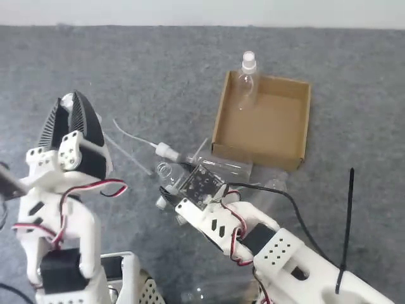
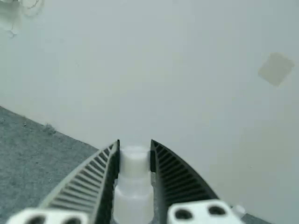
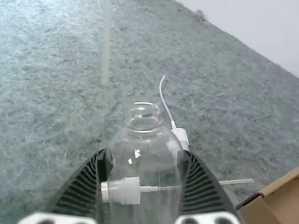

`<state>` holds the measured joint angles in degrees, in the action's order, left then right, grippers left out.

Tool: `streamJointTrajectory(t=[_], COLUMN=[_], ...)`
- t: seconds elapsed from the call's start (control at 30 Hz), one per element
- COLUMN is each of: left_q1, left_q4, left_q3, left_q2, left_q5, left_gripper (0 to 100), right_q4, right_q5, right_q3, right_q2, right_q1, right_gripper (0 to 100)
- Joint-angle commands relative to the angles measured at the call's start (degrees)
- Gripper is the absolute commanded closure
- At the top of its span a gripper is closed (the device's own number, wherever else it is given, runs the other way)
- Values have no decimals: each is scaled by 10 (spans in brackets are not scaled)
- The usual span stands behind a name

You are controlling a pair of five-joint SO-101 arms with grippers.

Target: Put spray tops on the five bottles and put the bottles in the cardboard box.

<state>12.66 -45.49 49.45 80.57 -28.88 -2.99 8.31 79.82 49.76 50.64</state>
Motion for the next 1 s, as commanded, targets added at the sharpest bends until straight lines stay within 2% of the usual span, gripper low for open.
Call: streamJointTrajectory(t=[0.0, 0.4, 0.6, 0.83, 0.97], left_q1=[-3, -4, -55, -65, -120], left_q4=[28, 60, 69, 64, 65], left_q3=[20, 25, 58, 75, 95], left_q2=[7, 5, 6, 6, 2], left_q5=[8, 5, 9, 9, 41], left_gripper=[989, 990, 990, 990, 990], right_q4=[15, 9, 8, 8, 9], right_q5=[-23, -21, -21, -21, -25], right_q3=[-4, -4, -4, -4, -4], right_q2=[1, 0, 0, 2, 6], right_q1=[-9, 7, 19, 18, 9], right_gripper=[993, 993, 993, 993, 993])
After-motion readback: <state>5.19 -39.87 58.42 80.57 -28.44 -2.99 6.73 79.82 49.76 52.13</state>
